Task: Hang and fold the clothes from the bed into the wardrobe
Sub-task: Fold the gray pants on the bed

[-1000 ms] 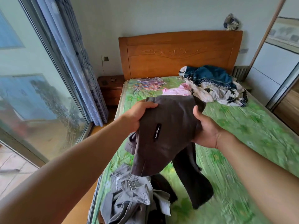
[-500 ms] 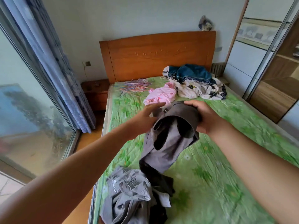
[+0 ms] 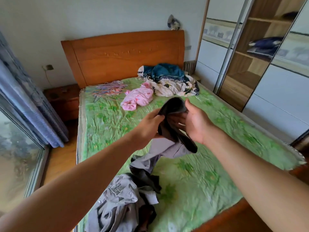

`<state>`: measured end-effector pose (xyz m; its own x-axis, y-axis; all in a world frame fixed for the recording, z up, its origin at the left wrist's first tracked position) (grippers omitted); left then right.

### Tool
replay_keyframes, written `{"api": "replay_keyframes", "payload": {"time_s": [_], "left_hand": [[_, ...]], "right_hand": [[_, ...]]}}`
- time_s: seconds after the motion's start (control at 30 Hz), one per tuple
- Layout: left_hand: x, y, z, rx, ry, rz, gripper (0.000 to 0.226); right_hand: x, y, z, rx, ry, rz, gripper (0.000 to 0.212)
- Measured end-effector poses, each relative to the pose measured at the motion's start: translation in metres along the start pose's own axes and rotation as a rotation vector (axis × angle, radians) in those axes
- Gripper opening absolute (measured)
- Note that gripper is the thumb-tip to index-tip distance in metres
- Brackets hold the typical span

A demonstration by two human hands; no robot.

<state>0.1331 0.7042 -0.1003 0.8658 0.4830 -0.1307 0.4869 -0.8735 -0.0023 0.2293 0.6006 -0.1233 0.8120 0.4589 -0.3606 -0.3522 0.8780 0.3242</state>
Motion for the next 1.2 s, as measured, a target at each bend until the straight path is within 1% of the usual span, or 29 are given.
{"api": "replay_keyframes", "payload": {"time_s": [0.03, 0.1, 0.13, 0.23, 0.27, 0.3, 0.33, 0.37, 0.43, 0.5, 0.57, 0.6, 0.7, 0.73, 0.8, 0.87, 0.93, 1.0, 1.03, 1.1, 1.13, 1.17, 1.2], "left_hand": [[0.001, 0.008, 0.001, -0.013, -0.007, -0.017, 0.032], [0.0, 0.026, -0.001, -0.018, -0.015, -0.043, 0.037], [0.0, 0.038, -0.003, -0.017, -0.016, -0.042, 0.039], [0.0, 0.079, -0.011, -0.002, -0.001, -0.047, 0.035], [-0.001, 0.094, -0.015, 0.004, 0.012, -0.054, 0.035], [-0.002, 0.108, -0.019, 0.02, 0.026, -0.06, 0.036], [-0.004, 0.123, -0.023, 0.044, 0.037, -0.063, 0.037], [-0.005, 0.137, -0.026, 0.077, 0.046, -0.066, 0.036], [-0.004, 0.16, -0.032, 0.148, 0.06, -0.091, 0.034], [0.002, 0.173, -0.041, 0.229, 0.084, -0.161, 0.031], [0.009, 0.18, -0.059, 0.379, 0.164, -0.212, 0.03], [0.012, 0.184, -0.07, 0.459, 0.214, -0.212, 0.033], [0.013, 0.203, -0.107, 0.66, 0.394, -0.116, 0.048], [0.011, 0.211, -0.12, 0.727, 0.466, -0.081, 0.049], [0.009, 0.223, -0.144, 0.855, 0.596, -0.076, 0.046], [0.009, 0.238, -0.17, 0.89, 0.686, -0.084, 0.043], [0.014, 0.252, -0.191, 0.932, 0.741, -0.052, 0.044], [0.023, 0.258, -0.205, 1.04, 0.753, -0.03, 0.051], [0.03, 0.258, -0.207, 1.093, 0.727, -0.023, 0.053], [0.052, 0.254, -0.204, 1.175, 0.613, -0.03, 0.054], [0.062, 0.253, -0.203, 1.204, 0.571, -0.03, 0.051], [0.074, 0.252, -0.202, 1.18, 0.535, -0.034, 0.043], [0.085, 0.252, -0.2, 1.138, 0.485, -0.032, 0.03]], "right_hand": [[-0.006, -0.01, 0.003, -0.076, -0.029, 0.01, 0.061], [-0.02, -0.029, 0.008, -0.177, -0.091, 0.057, 0.049], [-0.026, -0.04, 0.011, -0.192, -0.133, 0.075, 0.05], [-0.042, -0.076, 0.016, -0.333, -0.236, 0.09, 0.104], [-0.047, -0.089, 0.019, -0.404, -0.283, 0.076, 0.112], [-0.051, -0.107, 0.024, -0.468, -0.328, 0.04, 0.115], [-0.055, -0.127, 0.032, -0.529, -0.375, -0.012, 0.112], [-0.059, -0.149, 0.04, -0.593, -0.431, -0.072, 0.104], [-0.066, -0.194, 0.059, -0.719, -0.549, -0.171, 0.081], [-0.072, -0.236, 0.082, -0.871, -0.64, -0.252, 0.067], [-0.076, -0.269, 0.111, -1.023, -0.725, -0.294, 0.061], [-0.079, -0.28, 0.128, -1.099, -0.782, -0.298, 0.057], [-0.086, -0.303, 0.179, -1.358, -0.958, -0.328, 0.045], [-0.086, -0.308, 0.195, -1.439, -0.985, -0.335, 0.04], [-0.083, -0.317, 0.222, -1.603, -0.981, -0.361, 0.031], [-0.078, -0.323, 0.249, -1.724, -0.99, -0.398, 0.034], [-0.072, -0.324, 0.274, -1.757, -1.057, -0.432, 0.035], [-0.063, -0.323, 0.295, -1.758, -1.141, -0.478, 0.031], [-0.057, -0.322, 0.304, -1.753, -1.194, -0.504, 0.031], [-0.047, -0.317, 0.318, -1.712, -1.331, -0.525, 0.034], [-0.042, -0.314, 0.323, -1.692, -1.402, -0.51, 0.036], [-0.036, -0.311, 0.326, -1.704, -1.461, -0.478, 0.036], [-0.026, -0.309, 0.329, -1.753, -1.505, -0.435, 0.035]]}}
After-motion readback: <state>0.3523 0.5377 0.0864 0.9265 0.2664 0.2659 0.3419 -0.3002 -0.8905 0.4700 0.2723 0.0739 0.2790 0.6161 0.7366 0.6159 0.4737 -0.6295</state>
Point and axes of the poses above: each hand's wrist, its own x-axis towards the middle knuckle, its own y-axis out of the palm, z = x × y, the point moved 9 cm from there along x, towards the middle knuckle, and after that the axes turned 14 degrees about -z, right-handed, at the moved point
